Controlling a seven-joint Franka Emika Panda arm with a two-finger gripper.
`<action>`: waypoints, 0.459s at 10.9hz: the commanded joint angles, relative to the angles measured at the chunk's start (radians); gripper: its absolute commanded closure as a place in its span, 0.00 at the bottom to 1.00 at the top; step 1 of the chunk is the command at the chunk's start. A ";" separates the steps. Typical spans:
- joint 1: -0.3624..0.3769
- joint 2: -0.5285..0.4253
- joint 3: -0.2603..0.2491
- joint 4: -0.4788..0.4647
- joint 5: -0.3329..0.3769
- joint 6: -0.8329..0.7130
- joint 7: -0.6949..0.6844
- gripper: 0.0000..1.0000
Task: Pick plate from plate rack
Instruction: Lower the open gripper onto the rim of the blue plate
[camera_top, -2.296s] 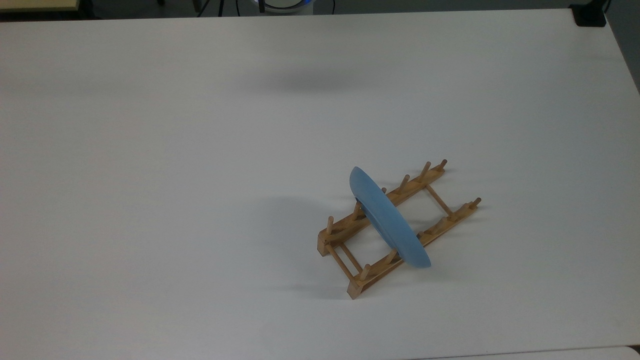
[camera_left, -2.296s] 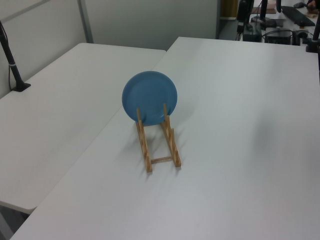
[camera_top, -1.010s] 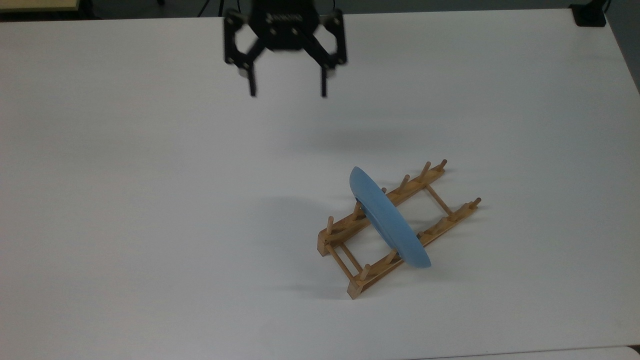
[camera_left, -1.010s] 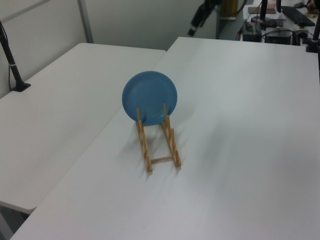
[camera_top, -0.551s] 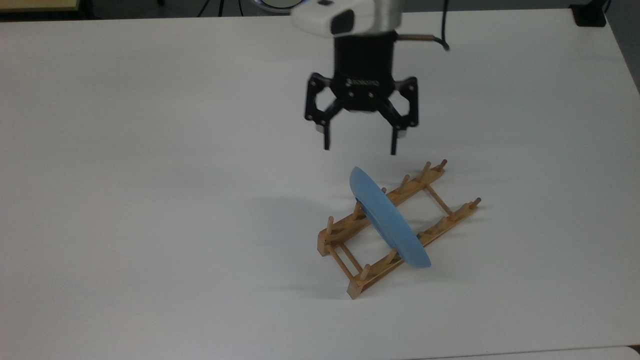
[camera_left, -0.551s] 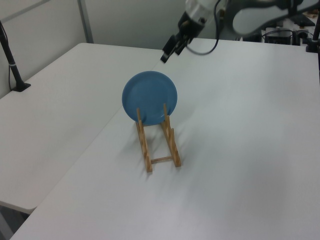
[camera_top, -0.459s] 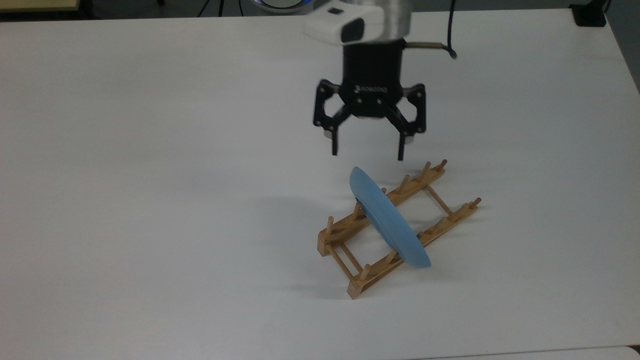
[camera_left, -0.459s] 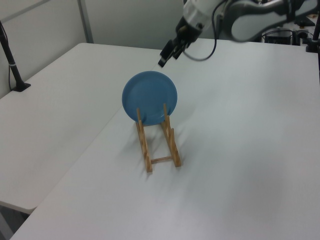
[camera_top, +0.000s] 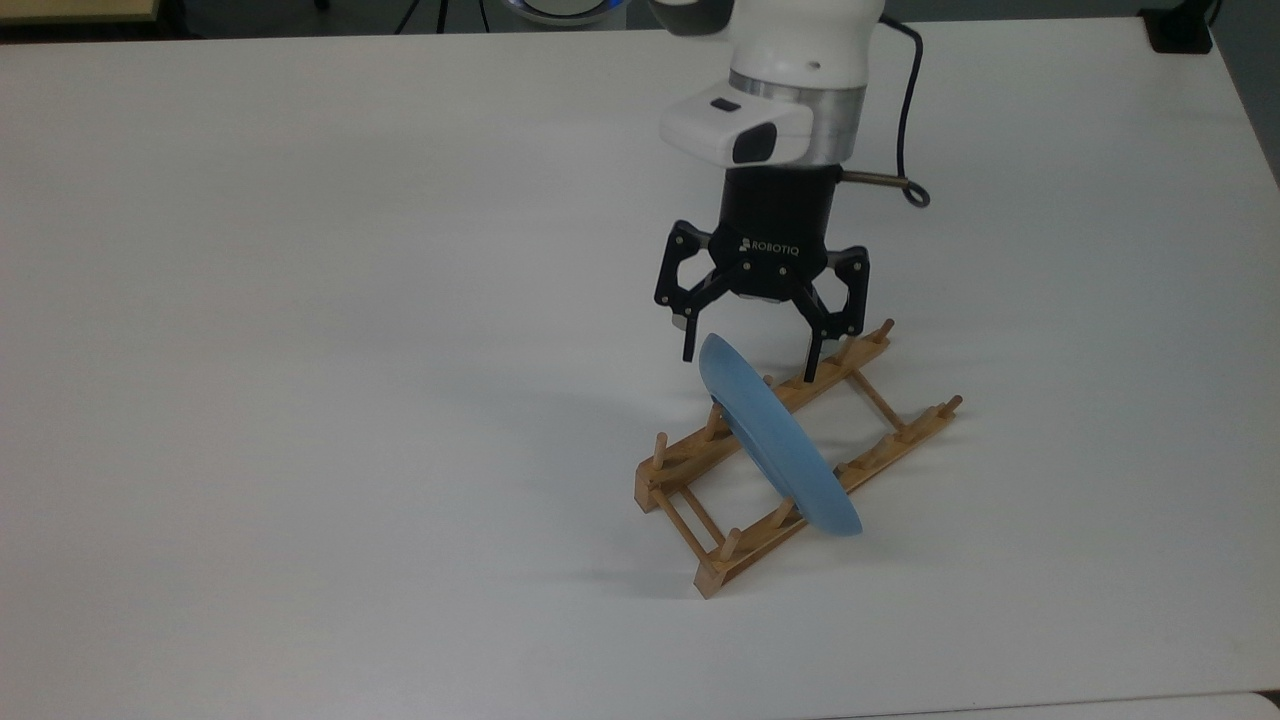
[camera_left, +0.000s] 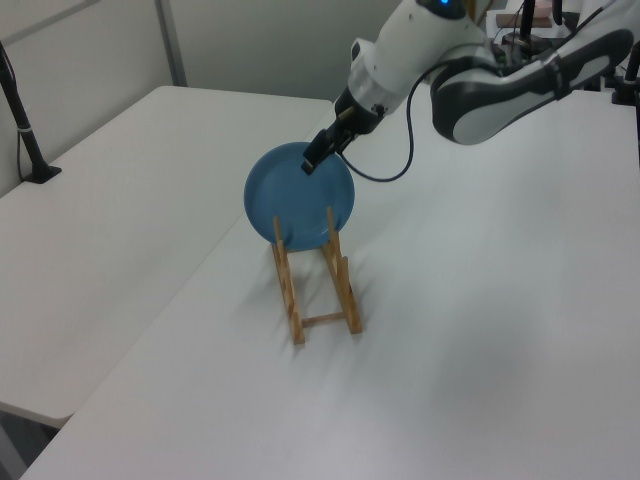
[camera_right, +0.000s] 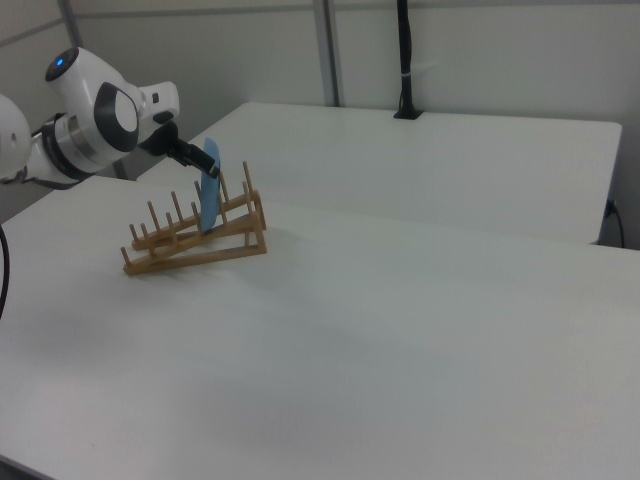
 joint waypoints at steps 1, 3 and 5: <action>0.020 0.022 -0.008 0.025 -0.056 0.018 0.058 0.23; 0.020 0.021 -0.008 0.027 -0.049 0.018 0.060 0.45; 0.020 0.016 -0.008 0.027 -0.055 0.018 0.068 0.53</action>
